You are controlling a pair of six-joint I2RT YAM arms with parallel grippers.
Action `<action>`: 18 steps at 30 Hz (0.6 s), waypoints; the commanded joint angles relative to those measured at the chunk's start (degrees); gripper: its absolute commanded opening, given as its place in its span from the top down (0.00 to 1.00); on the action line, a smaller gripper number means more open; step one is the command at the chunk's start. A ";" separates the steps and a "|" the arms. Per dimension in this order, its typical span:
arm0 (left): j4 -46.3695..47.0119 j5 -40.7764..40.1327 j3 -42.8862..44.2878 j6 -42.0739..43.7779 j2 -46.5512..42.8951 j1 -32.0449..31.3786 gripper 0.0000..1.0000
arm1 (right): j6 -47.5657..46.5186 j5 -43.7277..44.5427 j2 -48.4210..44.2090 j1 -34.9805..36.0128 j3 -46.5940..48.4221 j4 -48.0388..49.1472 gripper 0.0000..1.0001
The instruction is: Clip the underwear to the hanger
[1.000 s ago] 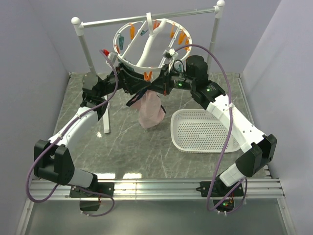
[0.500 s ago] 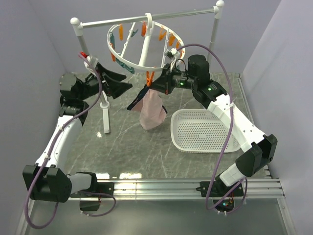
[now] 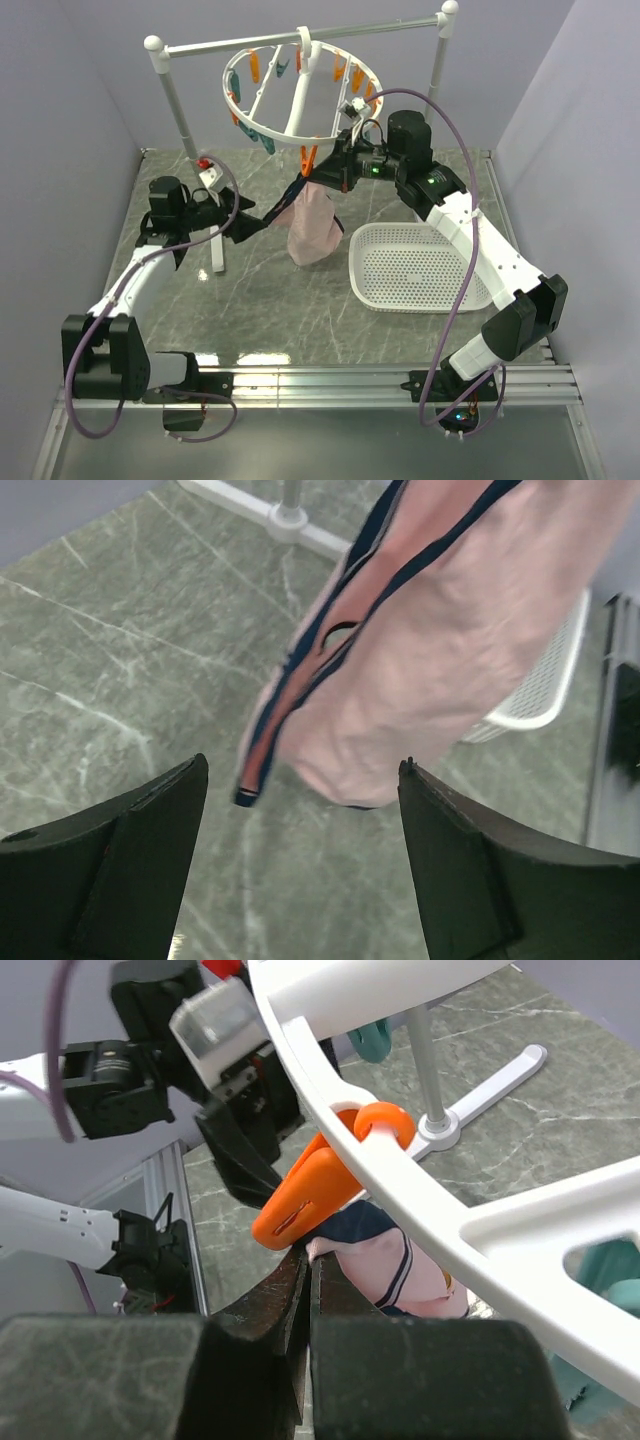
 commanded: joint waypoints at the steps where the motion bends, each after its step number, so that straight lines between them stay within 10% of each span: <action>1: 2.54 2.28 -0.65 13.72 2.82 0.15 0.19 | -0.59 -1.82 -1.50 -0.67 2.06 1.48 1.00; 18: -2.57 10.72 6.82 33.36 18.83 -0.46 0.26 | -0.68 -3.49 -0.62 -1.37 3.37 0.69 1.00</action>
